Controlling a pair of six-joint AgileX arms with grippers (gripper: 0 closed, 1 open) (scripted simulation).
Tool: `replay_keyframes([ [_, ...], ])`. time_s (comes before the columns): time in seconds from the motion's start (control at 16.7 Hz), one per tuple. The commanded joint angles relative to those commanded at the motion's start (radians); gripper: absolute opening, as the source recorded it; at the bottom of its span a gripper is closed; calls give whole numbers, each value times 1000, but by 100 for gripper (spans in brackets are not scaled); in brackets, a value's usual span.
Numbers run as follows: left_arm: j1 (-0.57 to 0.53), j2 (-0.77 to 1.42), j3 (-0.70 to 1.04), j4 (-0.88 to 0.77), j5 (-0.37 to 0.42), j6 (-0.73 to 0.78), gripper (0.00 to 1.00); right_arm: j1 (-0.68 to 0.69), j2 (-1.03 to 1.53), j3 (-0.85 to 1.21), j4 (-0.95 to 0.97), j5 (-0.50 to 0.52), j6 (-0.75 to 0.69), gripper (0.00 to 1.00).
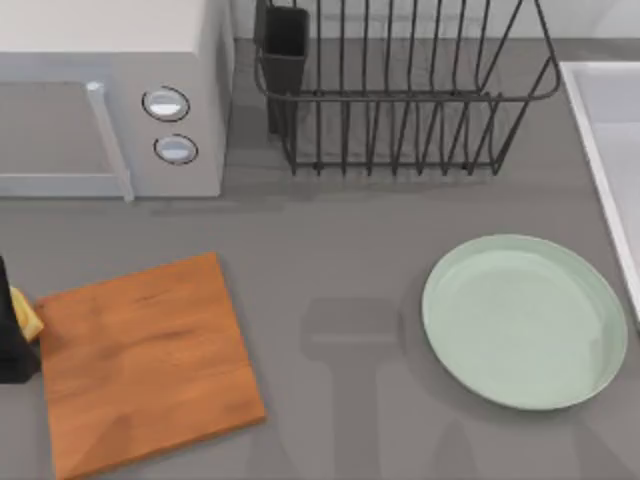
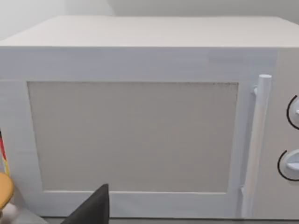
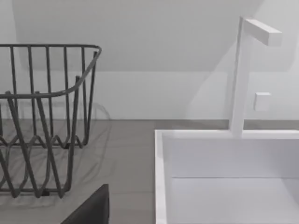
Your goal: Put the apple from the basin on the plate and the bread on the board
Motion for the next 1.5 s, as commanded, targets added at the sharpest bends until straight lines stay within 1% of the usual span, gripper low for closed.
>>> replay_keyframes([
  [0.84, 0, 0, 0, 0, 0, 0, 100, 0, 0, 0, 0, 0, 0, 100],
  [0.96, 0, 0, 0, 0, 0, 0, 100, -6, 31, 28, -20, 0, -6, 100],
  [1.2, 0, 0, 0, 0, 0, 0, 100, -39, 221, 187, -132, 0, -37, 100],
  [1.5, 0, 0, 0, 0, 0, 0, 100, -106, 660, 508, -357, 1, -101, 100],
])
